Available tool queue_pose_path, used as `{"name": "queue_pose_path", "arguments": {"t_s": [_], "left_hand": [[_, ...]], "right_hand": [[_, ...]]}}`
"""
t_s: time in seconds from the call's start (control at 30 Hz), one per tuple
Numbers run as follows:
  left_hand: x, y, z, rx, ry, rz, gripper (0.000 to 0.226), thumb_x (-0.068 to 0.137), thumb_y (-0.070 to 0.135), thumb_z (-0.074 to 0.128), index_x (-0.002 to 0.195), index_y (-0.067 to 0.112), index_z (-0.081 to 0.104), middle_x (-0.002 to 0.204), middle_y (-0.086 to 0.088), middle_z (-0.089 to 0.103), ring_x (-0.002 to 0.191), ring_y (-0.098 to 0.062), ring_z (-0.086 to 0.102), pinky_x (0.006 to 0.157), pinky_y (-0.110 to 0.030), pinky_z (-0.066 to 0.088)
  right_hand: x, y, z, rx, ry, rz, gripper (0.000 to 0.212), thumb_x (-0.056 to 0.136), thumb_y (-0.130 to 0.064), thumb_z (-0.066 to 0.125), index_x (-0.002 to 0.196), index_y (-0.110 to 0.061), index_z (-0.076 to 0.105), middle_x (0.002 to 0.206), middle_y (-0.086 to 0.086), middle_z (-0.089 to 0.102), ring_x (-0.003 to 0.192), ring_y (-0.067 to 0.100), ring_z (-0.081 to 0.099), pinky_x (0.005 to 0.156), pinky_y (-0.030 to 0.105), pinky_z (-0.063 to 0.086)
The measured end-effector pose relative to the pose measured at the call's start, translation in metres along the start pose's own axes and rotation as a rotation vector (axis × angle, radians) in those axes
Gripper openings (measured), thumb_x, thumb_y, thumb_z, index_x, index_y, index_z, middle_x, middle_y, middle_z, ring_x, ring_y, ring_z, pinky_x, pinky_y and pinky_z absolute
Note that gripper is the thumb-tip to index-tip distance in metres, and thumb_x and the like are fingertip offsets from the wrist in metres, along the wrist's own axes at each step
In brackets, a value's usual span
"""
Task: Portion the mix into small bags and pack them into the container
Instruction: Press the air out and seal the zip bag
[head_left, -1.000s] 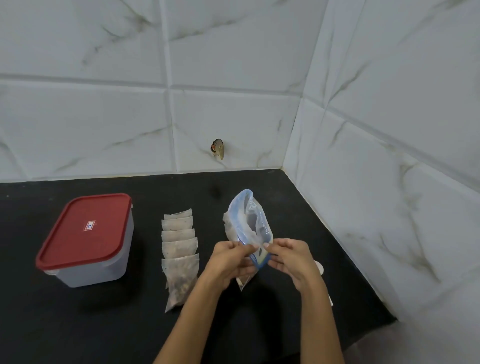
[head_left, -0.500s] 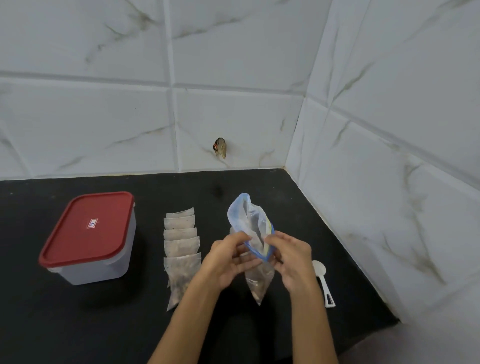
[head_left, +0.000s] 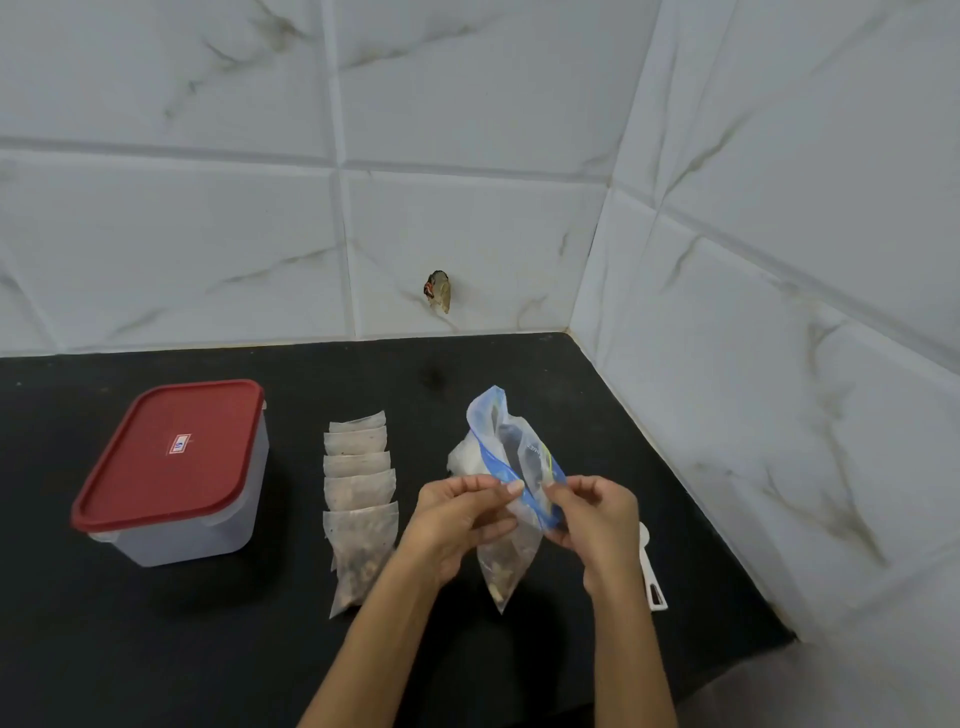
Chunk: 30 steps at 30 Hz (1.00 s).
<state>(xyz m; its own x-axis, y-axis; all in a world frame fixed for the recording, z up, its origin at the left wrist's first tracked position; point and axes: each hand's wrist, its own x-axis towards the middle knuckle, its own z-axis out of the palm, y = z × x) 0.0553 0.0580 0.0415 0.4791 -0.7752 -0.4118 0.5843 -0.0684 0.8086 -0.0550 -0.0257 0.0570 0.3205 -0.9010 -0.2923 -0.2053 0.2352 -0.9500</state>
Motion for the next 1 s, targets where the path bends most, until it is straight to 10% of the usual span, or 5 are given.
{"name": "queue_pose_path", "arguments": {"t_s": [0.2,0.53,0.77,1.0], "left_hand": [[0.003,-0.006,0.008,0.295,0.358,0.343,0.018,0.084,0.010,0.069,0.071,0.008,0.056,0.073,-0.014,0.066,0.065,-0.024,0.070,0.068,-0.039,0.060],[-0.010,0.003,0.009,-0.113,0.030,-0.066,0.020,0.085,0.008,0.069,0.098,-0.005,0.062,0.080,-0.015,0.071,0.074,-0.025,0.072,0.065,-0.030,0.061],[-0.011,-0.020,0.025,0.638,0.400,0.319,0.018,0.070,0.016,0.069,0.068,0.012,0.052,0.063,0.000,0.059,0.060,-0.016,0.061,0.060,-0.028,0.052],[-0.006,-0.002,0.019,0.370,0.272,0.156,0.015,0.084,0.024,0.069,0.093,0.013,0.065,0.076,-0.002,0.061,0.068,-0.012,0.057,0.062,-0.026,0.050]], "right_hand": [[-0.006,0.004,0.006,-0.333,0.186,-0.287,0.015,0.091,-0.012,0.054,0.083,-0.019,0.044,0.078,0.000,0.056,0.067,0.017,0.065,0.062,0.039,0.059],[-0.009,-0.005,-0.001,0.269,-0.134,0.112,0.020,0.080,-0.002,0.069,0.098,-0.002,0.059,0.091,0.018,0.068,0.084,0.029,0.070,0.068,0.033,0.059],[-0.019,0.007,0.019,-0.634,0.282,-0.354,0.021,0.074,-0.011,0.065,0.070,-0.017,0.046,0.080,0.001,0.053,0.060,0.008,0.045,0.049,0.021,0.031],[-0.005,-0.003,-0.004,-0.064,-0.165,0.003,0.031,0.069,0.008,0.066,0.094,-0.011,0.065,0.087,0.004,0.068,0.082,0.015,0.065,0.065,0.026,0.050]]}}
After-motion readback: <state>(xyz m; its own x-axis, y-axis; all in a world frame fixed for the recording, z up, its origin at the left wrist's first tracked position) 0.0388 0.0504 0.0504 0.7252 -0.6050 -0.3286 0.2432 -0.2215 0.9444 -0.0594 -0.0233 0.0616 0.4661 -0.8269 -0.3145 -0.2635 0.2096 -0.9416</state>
